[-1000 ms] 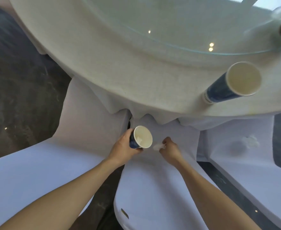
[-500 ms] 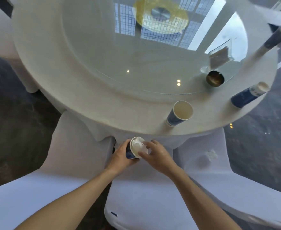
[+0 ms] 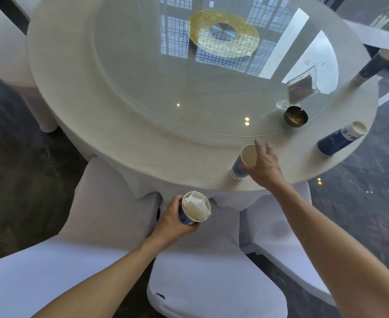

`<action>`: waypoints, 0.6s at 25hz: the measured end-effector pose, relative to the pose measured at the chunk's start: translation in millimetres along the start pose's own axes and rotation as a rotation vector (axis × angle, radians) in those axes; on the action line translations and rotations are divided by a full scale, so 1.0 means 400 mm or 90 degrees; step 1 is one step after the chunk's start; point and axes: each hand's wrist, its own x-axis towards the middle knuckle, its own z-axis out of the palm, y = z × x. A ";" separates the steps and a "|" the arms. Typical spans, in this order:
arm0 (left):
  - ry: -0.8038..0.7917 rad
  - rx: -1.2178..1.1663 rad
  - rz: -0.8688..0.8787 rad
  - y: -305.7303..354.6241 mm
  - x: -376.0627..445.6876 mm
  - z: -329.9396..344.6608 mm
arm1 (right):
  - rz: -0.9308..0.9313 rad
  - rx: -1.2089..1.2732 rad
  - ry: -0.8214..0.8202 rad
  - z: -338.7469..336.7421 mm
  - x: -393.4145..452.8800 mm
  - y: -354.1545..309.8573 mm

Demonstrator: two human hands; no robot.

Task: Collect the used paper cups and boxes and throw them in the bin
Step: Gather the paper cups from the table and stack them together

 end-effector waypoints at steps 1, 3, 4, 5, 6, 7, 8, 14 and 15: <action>0.005 -0.004 0.011 0.006 -0.003 -0.005 | -0.018 0.020 -0.011 0.006 0.005 0.002; 0.018 -0.004 0.051 0.019 -0.008 -0.016 | -0.035 0.055 0.001 0.013 -0.002 -0.001; 0.020 0.004 0.066 0.024 -0.007 -0.021 | -0.032 0.073 0.007 0.013 -0.016 -0.005; 0.017 0.013 0.078 0.031 -0.006 -0.026 | -0.028 0.087 0.013 0.015 -0.035 -0.008; 0.012 0.025 0.089 0.037 -0.005 -0.029 | -0.025 0.101 0.021 0.021 -0.061 -0.006; 0.013 0.043 0.103 0.047 -0.004 -0.030 | -0.021 0.120 0.028 0.029 -0.092 0.000; 0.016 0.061 0.121 0.058 0.001 -0.030 | -0.015 0.144 0.031 0.036 -0.128 0.007; -0.001 0.150 0.162 0.153 0.048 0.007 | 0.017 0.216 0.041 0.077 -0.323 0.082; -0.012 0.143 0.170 0.173 0.049 0.017 | 0.024 0.209 0.037 0.081 -0.344 0.098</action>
